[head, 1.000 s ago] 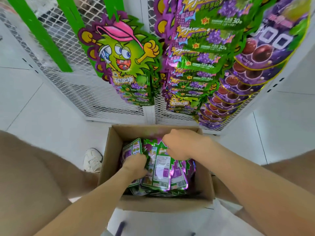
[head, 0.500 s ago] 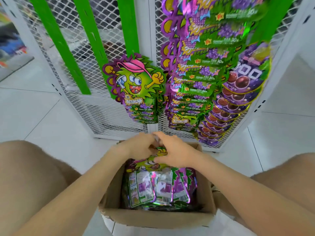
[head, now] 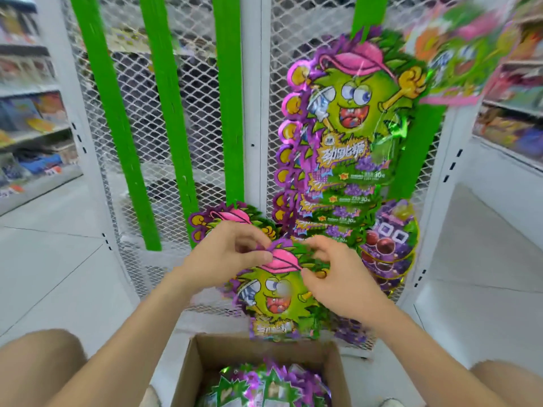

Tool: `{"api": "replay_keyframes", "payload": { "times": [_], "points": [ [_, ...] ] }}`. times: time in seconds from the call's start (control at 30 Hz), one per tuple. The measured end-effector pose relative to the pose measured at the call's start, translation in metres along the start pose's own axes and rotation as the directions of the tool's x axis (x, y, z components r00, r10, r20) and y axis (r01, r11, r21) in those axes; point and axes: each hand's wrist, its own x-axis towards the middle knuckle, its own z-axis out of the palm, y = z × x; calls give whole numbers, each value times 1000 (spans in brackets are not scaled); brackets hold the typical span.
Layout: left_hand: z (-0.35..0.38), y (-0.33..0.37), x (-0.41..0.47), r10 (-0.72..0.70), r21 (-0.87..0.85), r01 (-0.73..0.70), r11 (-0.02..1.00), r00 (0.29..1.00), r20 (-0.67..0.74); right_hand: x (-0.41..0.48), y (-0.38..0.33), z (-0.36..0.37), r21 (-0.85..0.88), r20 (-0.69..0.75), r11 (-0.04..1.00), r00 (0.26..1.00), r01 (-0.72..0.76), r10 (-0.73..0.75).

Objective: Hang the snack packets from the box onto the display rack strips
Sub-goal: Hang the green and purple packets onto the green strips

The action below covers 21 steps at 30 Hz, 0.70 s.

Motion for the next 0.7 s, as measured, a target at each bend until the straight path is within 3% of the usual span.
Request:
{"api": "replay_keyframes", "payload": {
  "times": [0.13,0.3,0.4,0.5,0.7],
  "points": [
    [-15,69,29,133,1,-133,991,989,-66,23,-45,-52,-185,-178,974,970,133,-167],
    [-31,154,84,331,107,-313,944,906,-263,63,-93,-135,-362,-459,929,852,81,-253],
    [-41,199,122,394,189,-351,917,866,-307,97,-114,-178,-416,-531,906,790,70,-305],
    [-53,234,158,367,181,-321,930,856,-365,131,-129,-210,-326,-597,943,759,64,-259],
    [-55,269,182,223,-34,-262,964,876,-427,165,-142,-233,-213,-717,970,656,115,-235]
  ]
}}
